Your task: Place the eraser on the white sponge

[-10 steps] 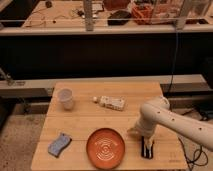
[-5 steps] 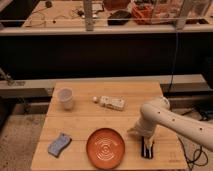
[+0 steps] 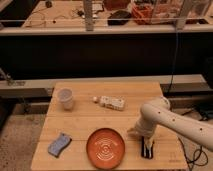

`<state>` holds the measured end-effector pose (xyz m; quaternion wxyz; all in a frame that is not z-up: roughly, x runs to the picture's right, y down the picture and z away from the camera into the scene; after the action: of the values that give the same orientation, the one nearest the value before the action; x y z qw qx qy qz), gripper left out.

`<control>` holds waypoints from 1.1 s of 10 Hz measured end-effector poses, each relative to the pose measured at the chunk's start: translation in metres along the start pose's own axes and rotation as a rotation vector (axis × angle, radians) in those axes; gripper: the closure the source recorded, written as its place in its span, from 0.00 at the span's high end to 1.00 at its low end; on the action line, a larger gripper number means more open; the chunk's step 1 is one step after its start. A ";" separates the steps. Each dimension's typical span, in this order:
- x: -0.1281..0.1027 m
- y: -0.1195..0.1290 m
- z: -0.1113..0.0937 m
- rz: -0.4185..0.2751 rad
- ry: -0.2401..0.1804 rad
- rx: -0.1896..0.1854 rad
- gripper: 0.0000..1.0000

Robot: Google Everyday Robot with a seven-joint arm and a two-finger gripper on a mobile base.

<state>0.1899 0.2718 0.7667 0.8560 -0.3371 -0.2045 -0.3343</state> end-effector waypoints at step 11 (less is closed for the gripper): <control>-0.002 0.002 0.000 -0.001 -0.010 -0.002 0.80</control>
<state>0.1897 0.2735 0.7646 0.8544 -0.3395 -0.2087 -0.3334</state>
